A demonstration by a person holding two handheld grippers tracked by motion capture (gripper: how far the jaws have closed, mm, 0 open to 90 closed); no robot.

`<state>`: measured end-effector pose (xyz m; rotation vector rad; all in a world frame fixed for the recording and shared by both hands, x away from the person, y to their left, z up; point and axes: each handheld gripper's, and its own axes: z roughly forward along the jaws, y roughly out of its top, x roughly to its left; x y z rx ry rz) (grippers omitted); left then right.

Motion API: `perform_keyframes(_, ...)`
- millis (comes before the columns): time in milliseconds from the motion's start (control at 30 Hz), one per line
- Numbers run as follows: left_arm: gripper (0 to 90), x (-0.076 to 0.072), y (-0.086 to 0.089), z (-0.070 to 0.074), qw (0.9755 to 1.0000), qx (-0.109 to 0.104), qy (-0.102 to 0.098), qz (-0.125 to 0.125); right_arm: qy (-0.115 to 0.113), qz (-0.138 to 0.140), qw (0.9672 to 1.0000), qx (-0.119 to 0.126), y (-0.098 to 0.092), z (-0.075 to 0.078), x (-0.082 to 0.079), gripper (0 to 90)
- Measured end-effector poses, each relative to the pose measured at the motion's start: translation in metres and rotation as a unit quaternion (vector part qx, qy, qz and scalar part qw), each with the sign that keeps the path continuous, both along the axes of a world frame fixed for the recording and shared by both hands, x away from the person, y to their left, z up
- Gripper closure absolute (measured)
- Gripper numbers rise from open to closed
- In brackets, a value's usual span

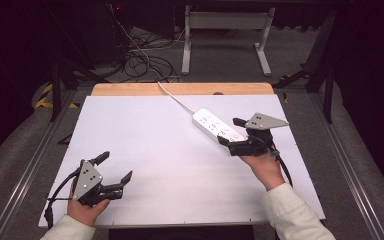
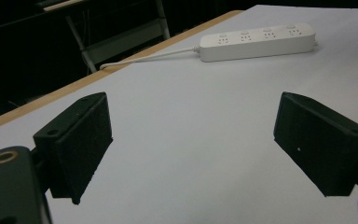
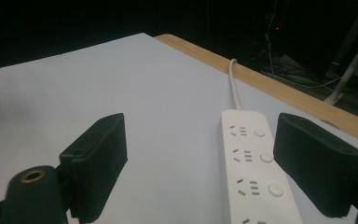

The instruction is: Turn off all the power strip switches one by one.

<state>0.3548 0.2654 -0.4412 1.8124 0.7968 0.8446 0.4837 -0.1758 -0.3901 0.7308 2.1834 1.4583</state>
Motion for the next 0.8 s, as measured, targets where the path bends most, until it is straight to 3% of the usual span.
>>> perform_keyframes(233,12.0,-0.001,0.000,0.000,1.0000,-0.002,-0.002,0.000,0.009,-0.001,0.9999,0.013,-0.018,-0.021,-0.020,14.3)
perform_keyframes(567,11.9,-0.001,0.000,0.001,1.0000,-0.002,-0.002,0.000,0.007,-0.004,1.0000,0.006,-0.045,-0.043,-0.040,9.1)
perform_keyframes(800,11.5,-0.001,0.000,0.001,1.0000,-0.003,-0.001,-0.001,0.029,-0.023,0.9993,-0.006,-0.064,-0.061,-0.046,7.6)
